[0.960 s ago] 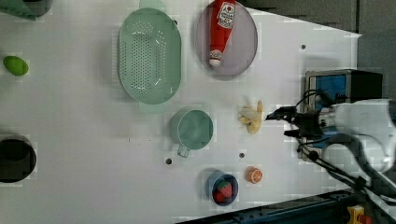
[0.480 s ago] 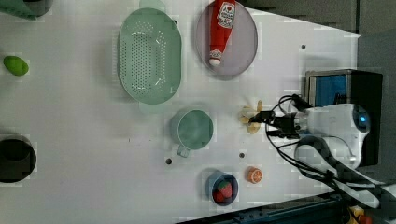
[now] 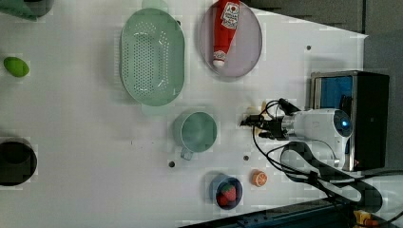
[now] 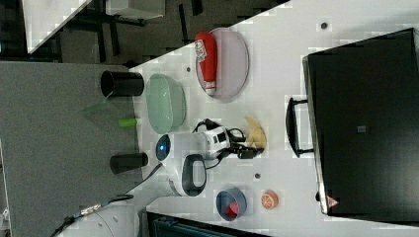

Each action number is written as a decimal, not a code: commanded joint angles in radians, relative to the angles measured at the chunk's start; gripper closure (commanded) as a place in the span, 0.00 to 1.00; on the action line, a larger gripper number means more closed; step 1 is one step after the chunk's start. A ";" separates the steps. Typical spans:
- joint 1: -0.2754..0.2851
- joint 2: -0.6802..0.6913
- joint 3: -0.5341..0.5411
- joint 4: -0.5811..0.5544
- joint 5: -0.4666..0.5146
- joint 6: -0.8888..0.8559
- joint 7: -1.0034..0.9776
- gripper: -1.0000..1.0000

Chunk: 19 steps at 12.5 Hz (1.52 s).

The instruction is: Pick Banana and place it in mug.

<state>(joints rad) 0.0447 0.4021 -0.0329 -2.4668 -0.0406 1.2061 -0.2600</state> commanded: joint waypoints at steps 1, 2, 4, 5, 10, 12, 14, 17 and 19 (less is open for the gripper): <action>-0.017 -0.027 -0.005 0.011 0.009 0.011 -0.057 0.33; -0.016 -0.028 -0.003 0.014 0.009 0.012 -0.057 0.45; -0.017 -0.027 -0.003 0.012 0.009 0.011 -0.057 0.67; -0.017 -0.028 -0.004 0.012 0.009 0.010 -0.057 0.67; -0.026 -0.133 -0.009 0.018 0.010 -0.019 -0.057 0.67; -0.027 -0.263 -0.022 0.023 0.010 -0.154 -0.057 0.67; -0.027 -0.404 -0.030 0.057 0.010 -0.361 -0.058 0.67; -0.023 -0.560 -0.022 0.154 0.010 -0.680 -0.050 0.67; -0.020 -0.612 -0.001 0.231 0.010 -0.847 -0.030 0.67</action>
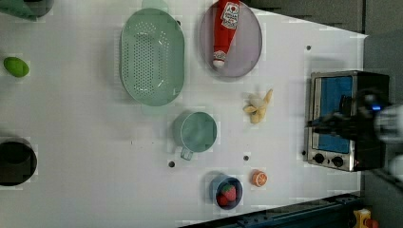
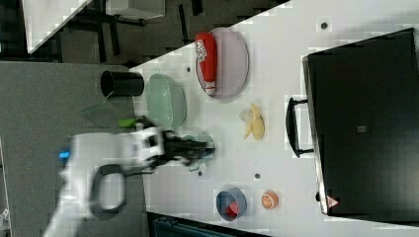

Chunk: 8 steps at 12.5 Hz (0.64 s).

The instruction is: Pick Banana and place it in mug.

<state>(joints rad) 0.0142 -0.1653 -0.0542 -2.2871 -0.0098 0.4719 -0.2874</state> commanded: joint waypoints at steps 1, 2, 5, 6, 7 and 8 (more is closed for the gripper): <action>0.014 -0.057 0.036 0.081 -0.021 -0.173 0.019 0.67; 0.019 -0.064 0.058 0.098 -0.021 -0.208 0.047 0.67; 0.041 -0.072 0.155 0.103 -0.004 -0.216 0.195 0.67; 0.050 -0.072 0.194 0.103 0.012 -0.215 0.255 0.67; 0.057 -0.071 0.235 0.102 0.043 -0.214 0.328 0.67; 0.062 -0.070 0.277 0.096 0.085 -0.212 0.416 0.67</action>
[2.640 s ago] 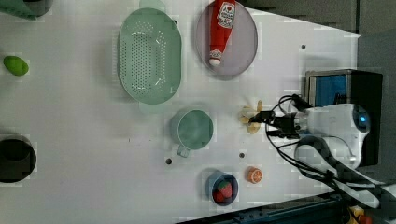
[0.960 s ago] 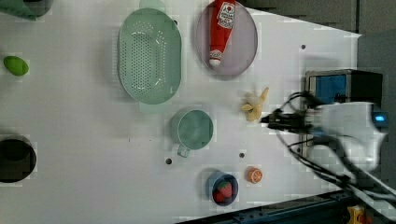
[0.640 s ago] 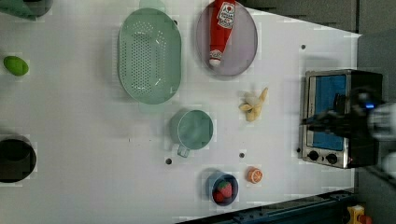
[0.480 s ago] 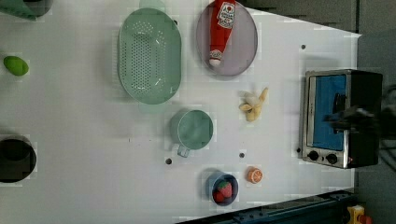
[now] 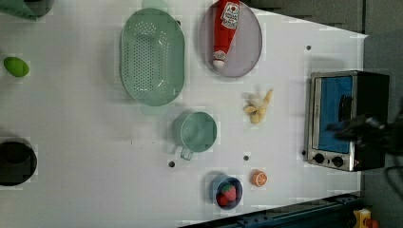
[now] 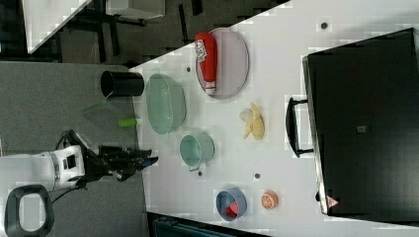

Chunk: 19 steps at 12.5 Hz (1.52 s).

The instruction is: Pick Banana and place it in mug.

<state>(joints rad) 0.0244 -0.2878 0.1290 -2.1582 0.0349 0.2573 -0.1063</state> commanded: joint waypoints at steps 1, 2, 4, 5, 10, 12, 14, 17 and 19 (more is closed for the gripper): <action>0.054 0.063 0.161 -0.051 0.099 0.024 0.373 0.67; 0.055 0.077 0.197 -0.068 0.105 0.067 0.435 0.67; 0.055 0.120 0.251 -0.114 0.105 0.218 0.511 0.67; 0.055 0.153 0.271 -0.144 0.105 0.309 0.555 0.67; 0.055 0.351 0.288 -0.208 0.095 0.572 0.604 0.67; 0.055 0.424 0.280 -0.205 0.088 0.610 0.604 0.55; 0.055 0.478 0.280 -0.207 0.088 0.711 0.604 0.29; 0.054 0.483 0.270 -0.203 0.088 0.726 0.605 0.00; 0.053 0.460 0.266 -0.197 0.090 0.726 0.604 0.00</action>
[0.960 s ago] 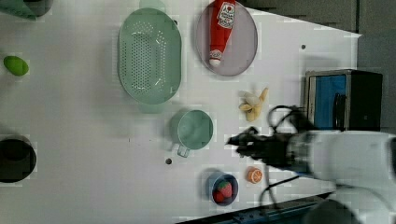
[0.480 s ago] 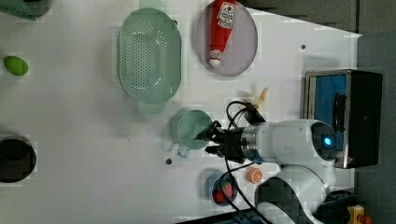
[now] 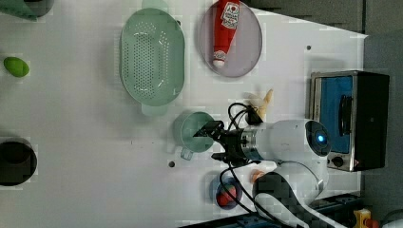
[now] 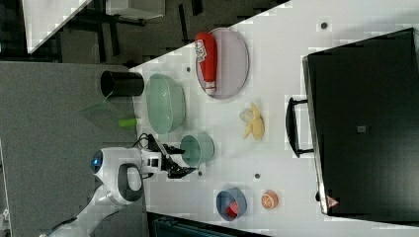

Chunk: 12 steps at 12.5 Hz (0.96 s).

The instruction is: Pick Banana and place it in mug.

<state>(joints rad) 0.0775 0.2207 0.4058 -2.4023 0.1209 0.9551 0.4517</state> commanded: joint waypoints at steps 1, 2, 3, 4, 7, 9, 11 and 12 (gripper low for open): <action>-0.005 -0.073 -0.019 0.053 0.004 0.024 0.046 0.00; -0.013 -0.117 -0.037 0.061 0.004 0.015 0.043 0.00; -0.019 -0.162 -0.059 0.074 0.004 -0.024 0.027 0.00; -0.025 -0.213 -0.086 0.094 0.003 -0.090 -0.010 0.00; -0.044 -0.343 -0.197 0.200 0.003 -0.347 -0.074 0.00; -0.055 -0.379 -0.284 0.316 0.000 -0.527 -0.110 0.00; -0.063 -0.391 -0.370 0.435 -0.033 -0.711 -0.231 0.00; -0.064 -0.391 -0.407 0.490 -0.056 -0.777 -0.259 0.00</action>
<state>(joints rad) 0.0478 -0.1740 0.0170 -1.9287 0.0720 0.2432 0.3091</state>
